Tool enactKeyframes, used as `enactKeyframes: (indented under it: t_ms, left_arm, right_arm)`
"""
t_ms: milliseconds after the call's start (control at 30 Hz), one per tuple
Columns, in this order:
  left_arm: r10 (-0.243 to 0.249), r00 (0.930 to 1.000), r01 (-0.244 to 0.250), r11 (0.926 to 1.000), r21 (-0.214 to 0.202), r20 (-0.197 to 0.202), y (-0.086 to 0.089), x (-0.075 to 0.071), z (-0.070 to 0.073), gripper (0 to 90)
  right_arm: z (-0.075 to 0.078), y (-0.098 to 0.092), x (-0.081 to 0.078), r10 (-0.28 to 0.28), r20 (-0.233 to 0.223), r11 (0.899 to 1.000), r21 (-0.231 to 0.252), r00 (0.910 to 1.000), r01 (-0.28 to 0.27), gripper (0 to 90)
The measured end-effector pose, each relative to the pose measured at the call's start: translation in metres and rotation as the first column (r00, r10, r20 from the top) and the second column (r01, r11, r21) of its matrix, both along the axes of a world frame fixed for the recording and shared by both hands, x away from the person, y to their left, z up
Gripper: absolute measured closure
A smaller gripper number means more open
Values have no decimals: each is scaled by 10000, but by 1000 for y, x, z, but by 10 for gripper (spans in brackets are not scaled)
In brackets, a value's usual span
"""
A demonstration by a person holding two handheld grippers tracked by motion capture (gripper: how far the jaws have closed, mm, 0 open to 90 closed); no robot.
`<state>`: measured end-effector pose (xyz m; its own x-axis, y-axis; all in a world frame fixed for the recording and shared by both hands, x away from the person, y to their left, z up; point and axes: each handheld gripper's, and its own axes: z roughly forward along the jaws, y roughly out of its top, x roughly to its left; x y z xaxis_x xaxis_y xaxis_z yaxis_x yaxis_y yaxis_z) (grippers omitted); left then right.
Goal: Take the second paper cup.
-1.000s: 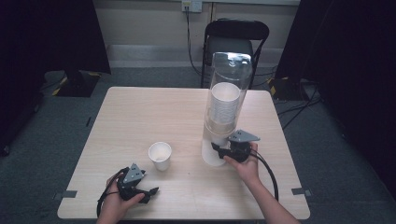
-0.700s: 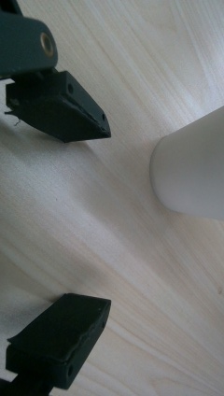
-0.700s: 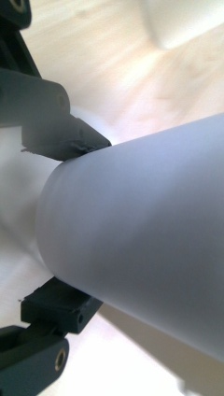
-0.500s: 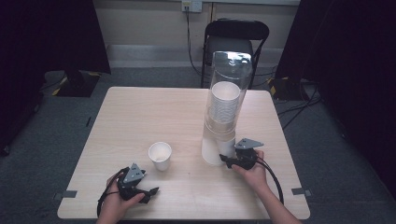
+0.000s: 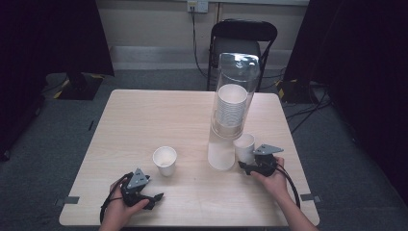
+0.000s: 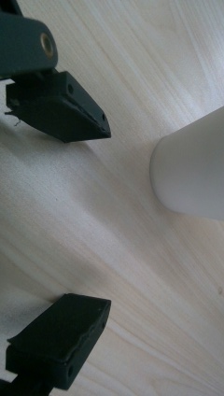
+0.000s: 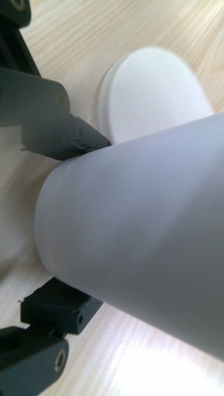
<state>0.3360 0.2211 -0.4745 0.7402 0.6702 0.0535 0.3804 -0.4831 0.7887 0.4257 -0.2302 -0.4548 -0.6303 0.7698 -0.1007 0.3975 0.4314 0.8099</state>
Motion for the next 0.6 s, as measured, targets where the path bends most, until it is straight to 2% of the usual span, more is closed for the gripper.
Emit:
enactKeyframes:
  t_ms: [300, 400, 467, 533, 567, 600]
  left_arm:
    - [-6, 10000, 6, 10000, 13, -11, 0, 0, 0, 150]
    - [-92, 9999, 92, 9999, -104, 52, 0, -1, 1, 253]
    - [-295, 9993, 282, 9977, -610, -208, -5, -4, 6, 239]
    - [-742, 9967, 720, 9953, -640, -323, -12, -8, 13, 242]
    - [-1000, 9934, 950, 9920, -833, -568, -17, -11, 15, 293]
    - [-1000, 9934, 950, 9920, -833, -568, -17, -11, 15, 321]
  right_arm:
    - [0, 2, -9, 510, 340, 9983, 268, 9981, -519, 371]
    - [0, 2, -15, 718, 421, 9971, 205, 9965, -727, 371]
    - [0, 0, -21, 1085, 463, 9932, 382, 9930, -1103, 370]
    - [-1, 0, -27, 1313, 518, 9904, 374, 9900, -1333, 370]
    - [-1, 1, -30, 1391, 519, 9893, 360, 9889, -1411, 370]
    - [-1, 1, -30, 1391, 519, 9893, 360, 9889, -1411, 370]
